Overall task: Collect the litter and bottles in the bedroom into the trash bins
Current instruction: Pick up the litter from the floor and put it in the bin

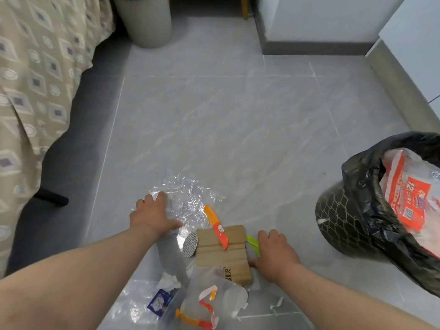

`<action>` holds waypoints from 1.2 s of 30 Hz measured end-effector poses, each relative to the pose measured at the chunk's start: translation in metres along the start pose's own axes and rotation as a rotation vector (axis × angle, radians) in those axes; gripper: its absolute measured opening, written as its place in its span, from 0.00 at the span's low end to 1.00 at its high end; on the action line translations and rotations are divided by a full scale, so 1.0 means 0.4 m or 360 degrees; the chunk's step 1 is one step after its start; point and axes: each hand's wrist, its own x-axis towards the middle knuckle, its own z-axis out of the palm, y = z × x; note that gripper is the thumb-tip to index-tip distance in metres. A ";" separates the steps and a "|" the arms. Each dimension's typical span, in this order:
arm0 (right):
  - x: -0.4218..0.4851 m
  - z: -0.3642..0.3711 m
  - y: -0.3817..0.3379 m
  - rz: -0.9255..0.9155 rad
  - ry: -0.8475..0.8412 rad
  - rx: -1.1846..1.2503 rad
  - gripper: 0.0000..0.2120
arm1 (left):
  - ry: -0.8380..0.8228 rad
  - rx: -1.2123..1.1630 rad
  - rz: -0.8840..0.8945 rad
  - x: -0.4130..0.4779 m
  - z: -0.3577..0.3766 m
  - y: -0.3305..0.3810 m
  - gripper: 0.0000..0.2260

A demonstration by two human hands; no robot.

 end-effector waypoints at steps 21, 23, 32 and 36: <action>-0.024 -0.175 0.036 0.0067 -0.0180 0.1190 0.07 | 0.0140 -0.0735 -0.0159 -0.078 -0.119 -0.074 0.21; -0.047 -0.224 0.037 0.0015 -0.0132 0.1153 0.06 | 0.0217 -0.0847 -0.0199 -0.102 -0.150 -0.077 0.20; -0.244 -0.495 0.108 -0.0157 0.0244 0.0968 0.09 | 0.0407 -0.1506 0.0020 -0.263 -0.340 0.042 0.05; -0.361 -0.606 0.211 -0.0122 0.0433 0.1133 0.07 | 0.0397 -0.1707 0.0292 -0.369 -0.423 0.176 0.07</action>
